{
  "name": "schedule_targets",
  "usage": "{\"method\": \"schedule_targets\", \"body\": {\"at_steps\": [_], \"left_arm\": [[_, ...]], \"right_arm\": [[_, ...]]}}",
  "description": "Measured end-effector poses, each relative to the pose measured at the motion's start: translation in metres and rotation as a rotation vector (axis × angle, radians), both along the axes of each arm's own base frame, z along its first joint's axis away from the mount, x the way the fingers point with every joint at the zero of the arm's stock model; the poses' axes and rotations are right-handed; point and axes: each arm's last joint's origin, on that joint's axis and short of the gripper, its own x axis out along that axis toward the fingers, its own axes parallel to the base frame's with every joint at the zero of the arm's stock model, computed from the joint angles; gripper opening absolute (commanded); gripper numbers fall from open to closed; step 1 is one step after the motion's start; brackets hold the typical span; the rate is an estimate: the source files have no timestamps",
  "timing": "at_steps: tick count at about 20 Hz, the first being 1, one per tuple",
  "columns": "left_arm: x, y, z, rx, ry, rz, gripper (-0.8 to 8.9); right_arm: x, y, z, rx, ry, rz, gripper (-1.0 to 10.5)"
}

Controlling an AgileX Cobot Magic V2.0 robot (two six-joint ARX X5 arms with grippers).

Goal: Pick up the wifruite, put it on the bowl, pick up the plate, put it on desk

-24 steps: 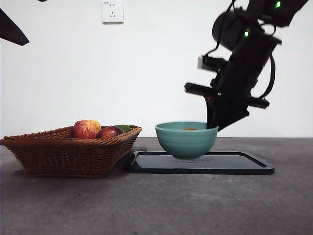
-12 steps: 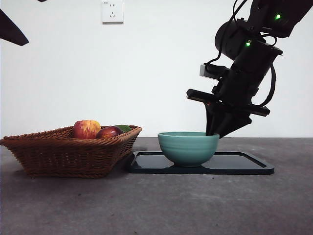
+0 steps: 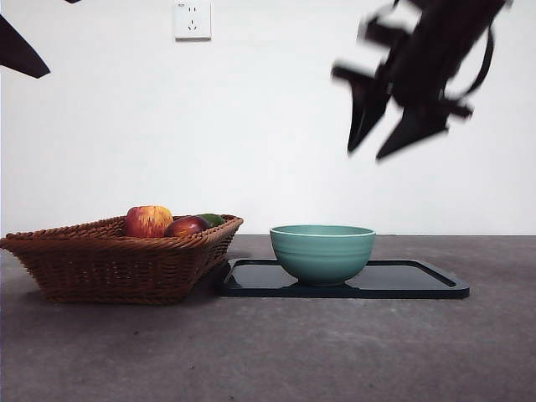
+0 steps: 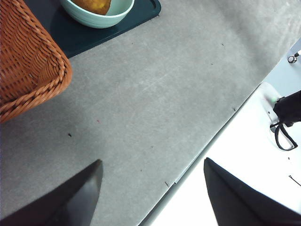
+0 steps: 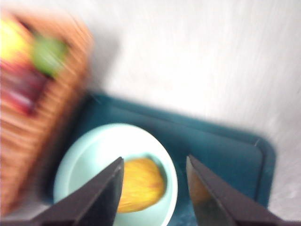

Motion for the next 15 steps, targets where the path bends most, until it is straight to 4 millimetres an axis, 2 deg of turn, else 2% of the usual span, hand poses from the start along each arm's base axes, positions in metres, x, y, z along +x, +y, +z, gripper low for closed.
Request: {"method": "schedule_targets", "body": {"at_steps": [4,8,11,15], "left_arm": [[0.000,0.000,0.000,-0.001,-0.001,0.000,3.44],[0.000,0.000,0.000,-0.001,-0.002,0.000,3.44],[0.001,0.000,0.001,-0.004,-0.008,0.000,3.44],[0.002,-0.001,0.002,-0.015,-0.028,0.000,3.44]], "right_arm": [[-0.045,-0.015,0.046,0.042,-0.031,0.081,2.1],[-0.096,-0.033,0.078,0.048,-0.051,0.173,2.1],[-0.130,-0.046,0.087,0.000,-0.028,0.213,2.1],[-0.163,-0.058,0.090,0.001,-0.018,0.260,2.1]]}}
